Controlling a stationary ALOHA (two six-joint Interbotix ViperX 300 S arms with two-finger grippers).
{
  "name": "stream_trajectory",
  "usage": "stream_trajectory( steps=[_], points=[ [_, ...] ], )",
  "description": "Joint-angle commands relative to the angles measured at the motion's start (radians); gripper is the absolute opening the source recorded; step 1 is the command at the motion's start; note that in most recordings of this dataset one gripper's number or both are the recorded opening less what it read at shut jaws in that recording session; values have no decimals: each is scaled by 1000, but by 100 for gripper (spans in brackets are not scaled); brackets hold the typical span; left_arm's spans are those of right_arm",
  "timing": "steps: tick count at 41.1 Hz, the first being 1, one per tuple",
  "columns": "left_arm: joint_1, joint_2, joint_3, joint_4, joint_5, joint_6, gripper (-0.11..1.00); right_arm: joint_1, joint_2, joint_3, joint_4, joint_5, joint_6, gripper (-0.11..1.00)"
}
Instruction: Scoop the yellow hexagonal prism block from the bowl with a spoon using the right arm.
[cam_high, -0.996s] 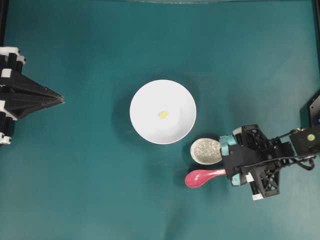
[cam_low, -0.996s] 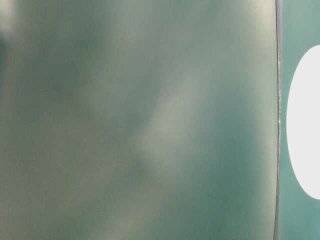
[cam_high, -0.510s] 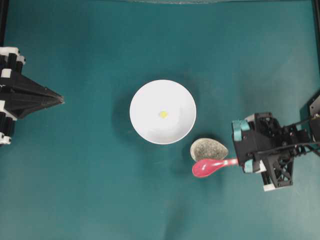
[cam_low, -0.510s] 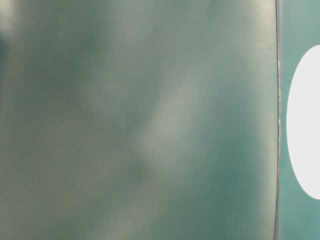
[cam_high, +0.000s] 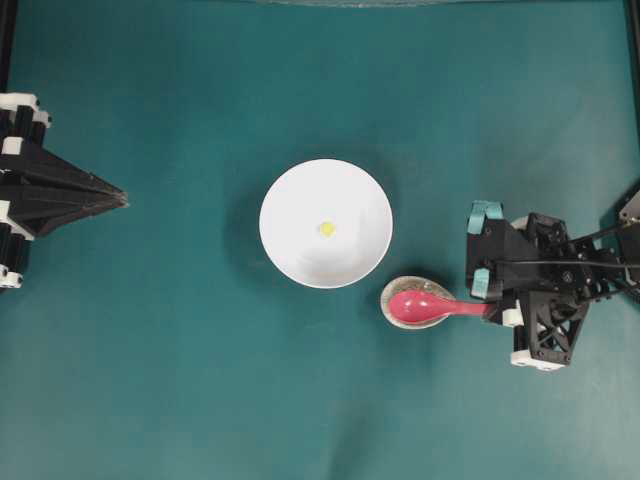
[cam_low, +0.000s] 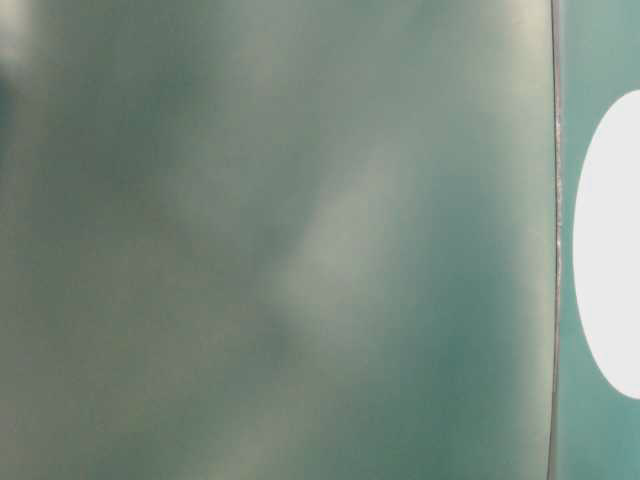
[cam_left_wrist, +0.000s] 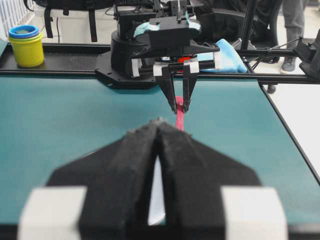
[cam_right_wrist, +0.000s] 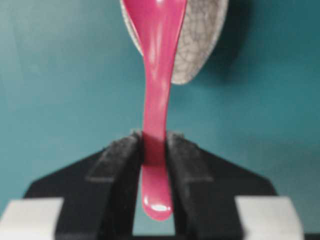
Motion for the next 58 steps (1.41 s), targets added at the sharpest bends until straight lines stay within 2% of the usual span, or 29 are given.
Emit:
stream_trajectory(
  steps=[1,26,28,31,36,41,51,58],
  points=[
    [-3,8,-31,-2,-11,-2,3,2,-17,-11,-2,-2,9,23],
    [-12,6,-35,0,-12,-2,3,2,-5,-18,2,-5,14,23],
    [-14,8,-35,-2,-12,-2,3,2,-5,-18,2,-5,15,29],
    [-14,6,-35,-2,-12,-3,3,2,-5,-18,-2,-5,14,44],
    [-14,6,-35,0,-12,-2,3,2,-5,-17,-12,-6,14,60],
    [-14,6,-34,0,-11,-2,3,2,-5,-15,-52,-25,14,62],
    [-14,6,-35,0,-12,-3,3,2,-5,12,-149,-221,14,61],
    [-20,8,-35,0,-12,-3,3,2,-3,57,-183,-413,12,61]
  ],
)
